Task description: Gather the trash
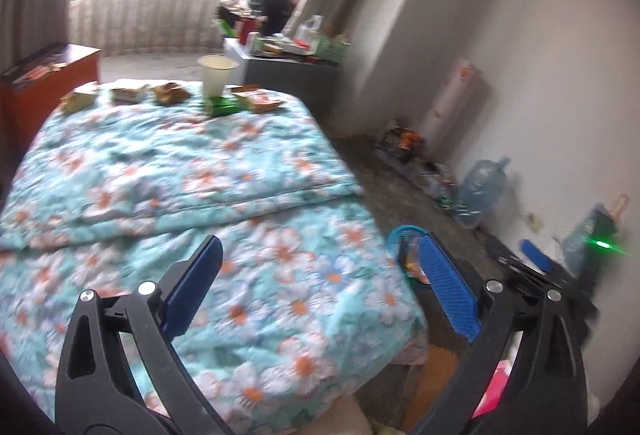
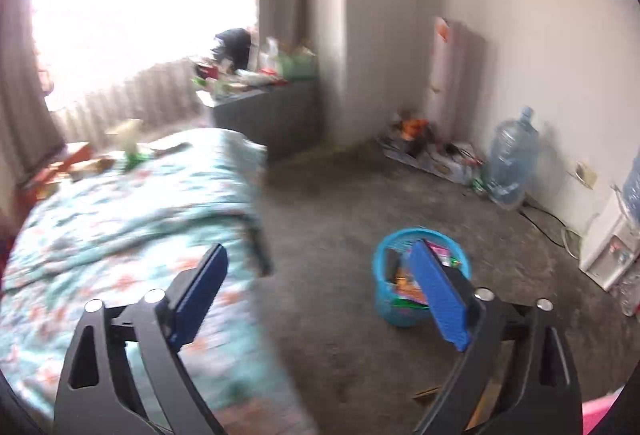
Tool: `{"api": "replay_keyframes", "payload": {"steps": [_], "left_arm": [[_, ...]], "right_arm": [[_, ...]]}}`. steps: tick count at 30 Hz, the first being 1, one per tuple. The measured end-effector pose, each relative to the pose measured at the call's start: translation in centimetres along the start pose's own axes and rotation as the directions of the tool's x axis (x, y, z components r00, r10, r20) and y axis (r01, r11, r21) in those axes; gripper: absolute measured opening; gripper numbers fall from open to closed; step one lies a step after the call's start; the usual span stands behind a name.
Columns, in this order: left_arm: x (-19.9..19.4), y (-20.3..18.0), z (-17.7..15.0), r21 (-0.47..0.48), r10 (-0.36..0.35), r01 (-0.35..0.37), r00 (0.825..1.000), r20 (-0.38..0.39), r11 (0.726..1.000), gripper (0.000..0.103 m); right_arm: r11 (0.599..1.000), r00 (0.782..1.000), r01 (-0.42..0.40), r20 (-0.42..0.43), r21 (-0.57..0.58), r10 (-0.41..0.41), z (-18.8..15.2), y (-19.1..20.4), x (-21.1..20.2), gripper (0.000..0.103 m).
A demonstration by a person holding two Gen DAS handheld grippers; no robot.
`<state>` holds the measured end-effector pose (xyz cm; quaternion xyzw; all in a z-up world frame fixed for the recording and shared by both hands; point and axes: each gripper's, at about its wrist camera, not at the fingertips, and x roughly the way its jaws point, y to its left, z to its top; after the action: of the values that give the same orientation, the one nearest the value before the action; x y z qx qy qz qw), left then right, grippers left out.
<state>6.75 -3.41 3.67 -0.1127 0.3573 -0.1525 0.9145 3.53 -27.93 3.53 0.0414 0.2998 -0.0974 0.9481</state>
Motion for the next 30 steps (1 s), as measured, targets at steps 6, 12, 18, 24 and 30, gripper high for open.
{"api": "replay_keyframes", "payload": {"steps": [6, 12, 18, 24, 30], "left_arm": [[-1.3, 1.6, -2.3, -0.018, 0.137, -0.137, 0.990, -0.018, 0.990, 0.094], [-2.1, 2.6, -3.6, -0.046, 0.145, -0.146, 0.989, -0.028, 0.988, 0.094], [-3.1, 2.6, -3.2, -0.050, 0.204, -0.205, 0.979, -0.013, 0.977, 0.094], [-2.5, 1.9, -3.1, 0.024, 0.250, -0.249, 0.965, -0.077, 0.968, 0.094], [-1.8, 2.0, -3.3, 0.029, 0.271, -0.270, 0.955, -0.122, 0.963, 0.094]], "right_arm": [[0.968, 0.993, 0.024, -0.103, -0.250, -0.051, -2.5, 7.3, -2.5, 0.096], [0.953, 0.981, 0.064, -0.155, -0.296, -0.114, -4.8, 8.6, -2.1, 0.096], [0.977, 0.975, 0.040, -0.205, -0.209, -0.084, -5.4, 7.6, -1.9, 0.096], [0.985, 0.968, 0.027, -0.241, -0.171, -0.069, -5.0, 7.0, -2.0, 0.096], [0.983, 0.967, 0.031, -0.243, -0.180, -0.075, -4.8, 7.0, -2.0, 0.096]]}}
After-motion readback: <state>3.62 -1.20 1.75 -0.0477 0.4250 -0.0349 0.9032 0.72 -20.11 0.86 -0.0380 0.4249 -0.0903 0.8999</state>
